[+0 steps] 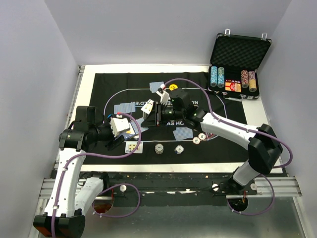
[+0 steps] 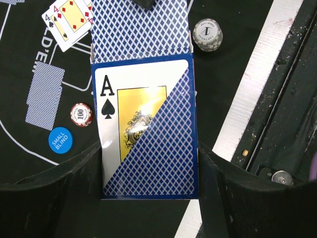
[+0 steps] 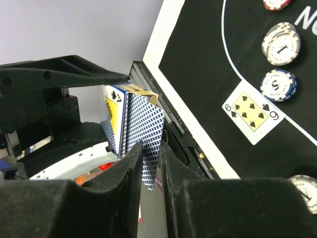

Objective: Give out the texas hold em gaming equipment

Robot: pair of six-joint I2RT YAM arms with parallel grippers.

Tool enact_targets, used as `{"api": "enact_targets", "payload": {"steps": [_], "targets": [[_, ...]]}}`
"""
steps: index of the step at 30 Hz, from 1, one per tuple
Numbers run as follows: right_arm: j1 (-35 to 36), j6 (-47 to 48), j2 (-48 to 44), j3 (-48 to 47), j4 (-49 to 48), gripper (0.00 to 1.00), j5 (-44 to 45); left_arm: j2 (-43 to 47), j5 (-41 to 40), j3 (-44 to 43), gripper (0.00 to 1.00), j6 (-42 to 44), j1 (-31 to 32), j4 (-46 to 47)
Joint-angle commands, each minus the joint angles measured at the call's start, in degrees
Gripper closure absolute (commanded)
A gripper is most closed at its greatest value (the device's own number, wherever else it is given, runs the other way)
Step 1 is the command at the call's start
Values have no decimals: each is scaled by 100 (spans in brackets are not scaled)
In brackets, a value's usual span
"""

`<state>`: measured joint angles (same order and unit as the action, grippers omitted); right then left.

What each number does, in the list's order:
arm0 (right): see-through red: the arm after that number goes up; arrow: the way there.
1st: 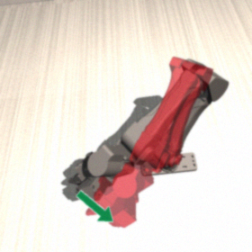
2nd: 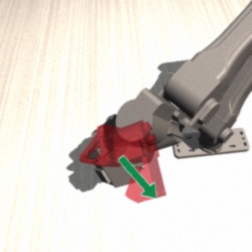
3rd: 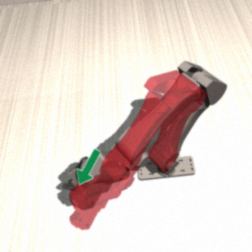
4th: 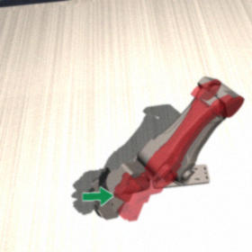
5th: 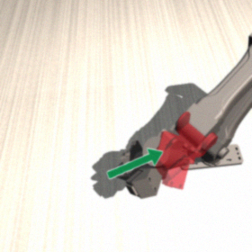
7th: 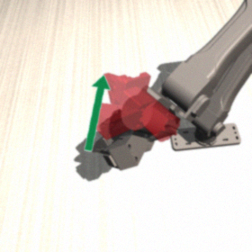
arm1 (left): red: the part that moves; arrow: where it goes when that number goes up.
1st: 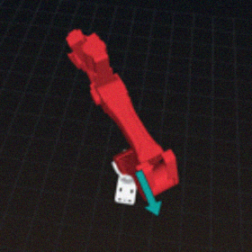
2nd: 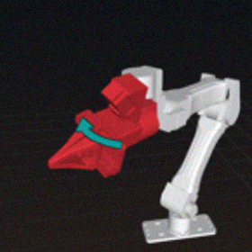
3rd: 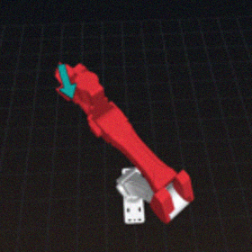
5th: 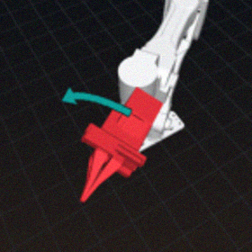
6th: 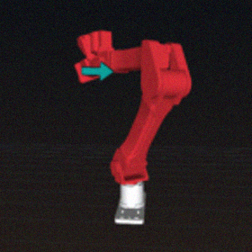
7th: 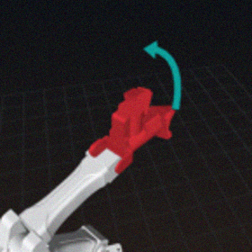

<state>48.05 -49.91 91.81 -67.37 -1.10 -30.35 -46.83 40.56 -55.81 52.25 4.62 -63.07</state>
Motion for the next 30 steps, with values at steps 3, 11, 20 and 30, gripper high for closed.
{"api": "enact_targets", "payload": {"steps": [3, 11, 20, 30], "targets": [[-50, 192, -181, -65, 470, 79, 196, 69, 189, -132, 51, 49, 21, 137], [-287, 148, -453, 145, 497, 85, 152, 86, 190, -97, 51, 75, 21, 146], [-639, -18, -734, 374, 427, 86, -93, 69, 190, -97, 51, 66, 21, 163], [-1025, -659, -928, 751, -266, 92, -647, 69, 181, -114, 51, 75, 21, 146]]}}
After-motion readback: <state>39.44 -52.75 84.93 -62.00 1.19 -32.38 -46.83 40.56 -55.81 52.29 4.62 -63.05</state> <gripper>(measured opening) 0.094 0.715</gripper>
